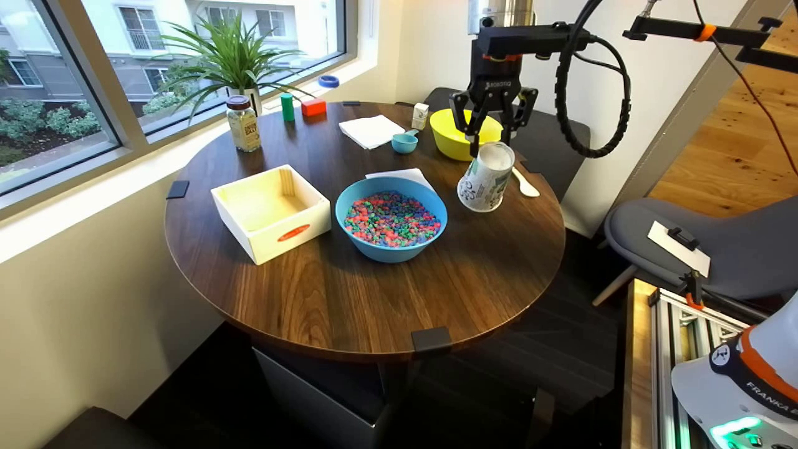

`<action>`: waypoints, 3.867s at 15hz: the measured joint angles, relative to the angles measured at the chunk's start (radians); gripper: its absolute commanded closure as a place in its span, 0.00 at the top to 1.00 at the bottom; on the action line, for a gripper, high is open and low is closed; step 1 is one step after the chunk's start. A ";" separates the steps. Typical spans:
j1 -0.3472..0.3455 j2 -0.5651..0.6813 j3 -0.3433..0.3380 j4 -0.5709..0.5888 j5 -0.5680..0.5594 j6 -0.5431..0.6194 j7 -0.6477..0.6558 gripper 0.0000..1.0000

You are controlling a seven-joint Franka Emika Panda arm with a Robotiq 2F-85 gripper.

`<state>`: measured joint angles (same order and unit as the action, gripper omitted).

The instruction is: Turn the coffee cup upright then put the white spoon on top of the cup.

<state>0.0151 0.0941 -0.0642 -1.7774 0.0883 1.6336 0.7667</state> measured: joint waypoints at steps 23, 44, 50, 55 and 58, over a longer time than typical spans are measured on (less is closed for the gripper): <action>0.029 -0.157 0.124 -0.291 -0.415 0.294 0.243 1.00; -0.071 -0.201 0.010 -0.319 -0.167 0.330 0.053 1.00; -0.120 -0.199 -0.044 -0.350 0.006 0.330 -0.039 1.00; -0.144 -0.170 -0.071 -0.357 0.128 0.330 -0.083 1.00; -0.153 -0.147 -0.082 -0.357 0.175 0.329 -0.097 1.00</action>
<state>-0.1382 -0.0534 -0.1457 -2.1340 0.2636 1.9622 0.6701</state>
